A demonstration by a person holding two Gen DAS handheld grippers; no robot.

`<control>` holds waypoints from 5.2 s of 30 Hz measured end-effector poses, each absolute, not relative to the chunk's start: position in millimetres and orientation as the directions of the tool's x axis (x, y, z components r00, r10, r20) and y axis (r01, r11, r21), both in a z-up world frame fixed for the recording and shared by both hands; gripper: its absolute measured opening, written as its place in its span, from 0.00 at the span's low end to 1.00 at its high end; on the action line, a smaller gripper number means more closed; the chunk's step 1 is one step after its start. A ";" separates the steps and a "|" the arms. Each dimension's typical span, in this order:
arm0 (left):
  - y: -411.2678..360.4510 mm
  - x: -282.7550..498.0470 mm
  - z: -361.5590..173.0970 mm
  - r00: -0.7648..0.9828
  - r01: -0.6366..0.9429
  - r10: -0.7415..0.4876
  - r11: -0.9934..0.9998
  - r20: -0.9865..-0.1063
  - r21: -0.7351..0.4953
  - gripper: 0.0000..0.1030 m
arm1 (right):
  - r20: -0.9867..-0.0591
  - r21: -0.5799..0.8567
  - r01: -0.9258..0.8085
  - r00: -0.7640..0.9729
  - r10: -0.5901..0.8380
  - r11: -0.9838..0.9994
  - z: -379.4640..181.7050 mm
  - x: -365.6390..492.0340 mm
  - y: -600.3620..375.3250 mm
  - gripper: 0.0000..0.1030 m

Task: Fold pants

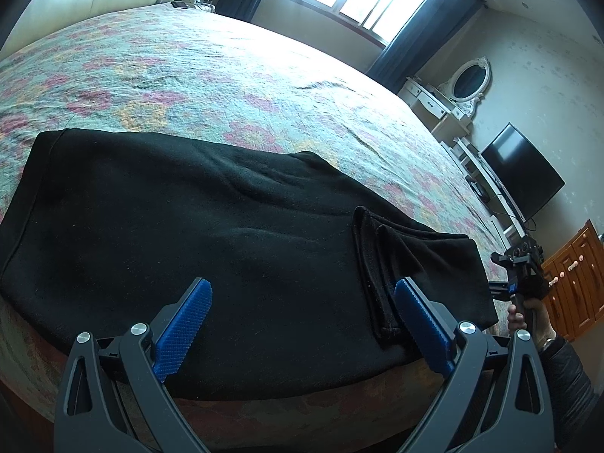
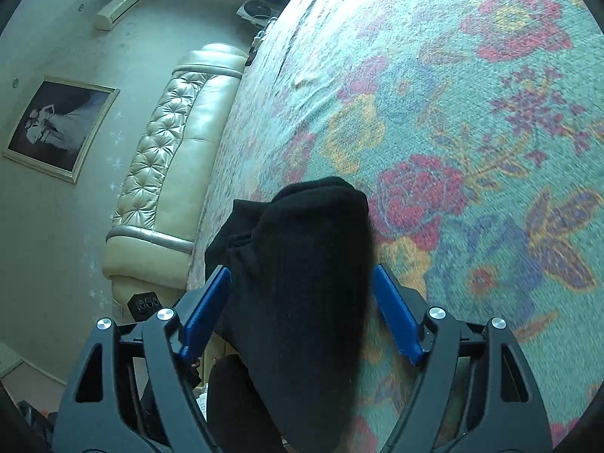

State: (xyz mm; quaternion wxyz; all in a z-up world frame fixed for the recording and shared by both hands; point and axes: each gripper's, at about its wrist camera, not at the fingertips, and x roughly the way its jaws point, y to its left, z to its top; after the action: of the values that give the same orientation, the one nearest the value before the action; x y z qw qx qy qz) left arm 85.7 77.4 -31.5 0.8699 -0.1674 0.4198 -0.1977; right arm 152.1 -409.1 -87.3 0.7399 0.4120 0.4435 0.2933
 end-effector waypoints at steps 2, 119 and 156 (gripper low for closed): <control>76.4 86.4 -31.7 0.569 0.205 -0.483 0.867 -0.665 -0.454 0.94 | -0.390 0.884 -0.063 0.444 0.807 0.462 -90.5 165.8 -408.1 0.75; -190.6 176.0 -35.8 0.040 0.439 -0.634 0.705 -0.772 -0.557 0.33 | -0.397 0.854 -0.123 0.474 0.786 0.506 -30.8 38.1 -375.9 0.72; 59.5 110.5 -40.1 0.571 0.050 -0.304 0.940 -0.762 -0.338 0.84 | -0.556 0.790 -0.028 0.385 0.737 0.612 -57.7 120.6 -341.9 0.50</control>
State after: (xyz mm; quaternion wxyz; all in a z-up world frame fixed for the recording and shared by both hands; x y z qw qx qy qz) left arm 110.5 59.5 -40.1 0.8751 -0.1409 0.4517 -0.1012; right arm 120.6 -341.9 -57.7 0.7505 0.3593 0.4927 0.2548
